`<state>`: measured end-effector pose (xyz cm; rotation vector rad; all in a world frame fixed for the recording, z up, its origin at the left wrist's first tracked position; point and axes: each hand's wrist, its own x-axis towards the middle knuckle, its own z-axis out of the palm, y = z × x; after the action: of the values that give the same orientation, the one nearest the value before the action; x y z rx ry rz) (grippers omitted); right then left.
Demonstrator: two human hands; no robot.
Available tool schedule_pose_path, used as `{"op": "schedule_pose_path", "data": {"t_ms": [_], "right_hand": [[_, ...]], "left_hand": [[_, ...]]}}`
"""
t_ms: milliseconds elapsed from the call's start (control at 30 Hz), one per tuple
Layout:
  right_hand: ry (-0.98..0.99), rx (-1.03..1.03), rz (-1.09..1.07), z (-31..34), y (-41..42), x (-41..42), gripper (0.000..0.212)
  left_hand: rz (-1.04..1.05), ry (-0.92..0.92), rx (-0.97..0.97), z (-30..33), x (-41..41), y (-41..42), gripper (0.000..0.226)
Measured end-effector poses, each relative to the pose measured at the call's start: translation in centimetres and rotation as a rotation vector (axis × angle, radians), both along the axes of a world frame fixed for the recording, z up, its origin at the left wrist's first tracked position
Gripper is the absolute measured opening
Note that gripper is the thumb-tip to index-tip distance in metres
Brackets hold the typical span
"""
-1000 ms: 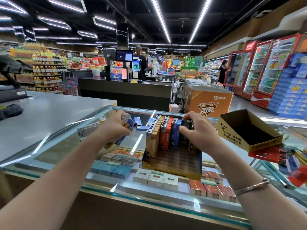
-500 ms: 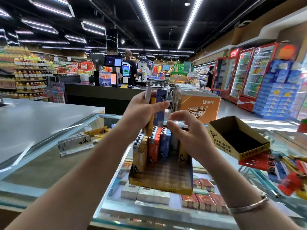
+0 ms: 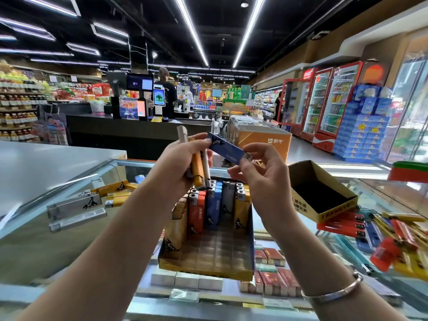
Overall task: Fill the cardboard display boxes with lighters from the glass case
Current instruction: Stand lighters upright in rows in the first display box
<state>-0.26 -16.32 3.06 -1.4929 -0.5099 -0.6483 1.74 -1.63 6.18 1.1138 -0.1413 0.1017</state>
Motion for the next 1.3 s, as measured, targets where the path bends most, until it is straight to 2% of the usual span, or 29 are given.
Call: {"op": "schedule_pose_path", "data": {"t_ms": [167, 433, 567, 700, 867, 1033, 1167, 1300], "right_hand": [[-0.034, 0.108, -0.081, 0.1, -0.6, 0.3, 0.024], [-0.065, -0.012, -0.124, 0.0, -0.8, 0.4, 0.026], [-0.107, -0.224, -0.099, -0.3, -0.5, 0.1, 0.03], [-0.164, -0.455, -0.084, -1.0, 0.2, -0.1, 0.025], [-0.242, -0.784, -0.2, -1.1, 0.3, -0.4, 0.023], [-0.217, -0.936, -0.195, -0.9, 0.6, -0.8, 0.018], [-0.238, -1.022, -0.2, -0.8, 0.9, -1.0, 0.015], [-0.238, -1.02, -0.182, -0.6, 0.9, -1.0, 0.014]], "left_hand": [[-0.092, 0.04, -0.245, -0.3, 0.1, 1.7, 0.026], [-0.106, 0.012, -0.355, -0.9, 0.4, 3.0, 0.018], [-0.067, 0.014, -0.341, -1.1, 0.3, 3.3, 0.017], [-0.038, -0.024, -0.283, -1.3, 0.3, 3.3, 0.015], [-0.011, -0.029, -0.209, -1.5, 0.5, 3.4, 0.009], [0.026, 0.063, -0.212, -1.8, 0.8, 3.5, 0.033], [0.069, 0.135, -0.265, -2.1, 1.1, 3.7, 0.016], [0.094, 0.144, -0.265, -2.2, 1.1, 3.7, 0.014]]}}
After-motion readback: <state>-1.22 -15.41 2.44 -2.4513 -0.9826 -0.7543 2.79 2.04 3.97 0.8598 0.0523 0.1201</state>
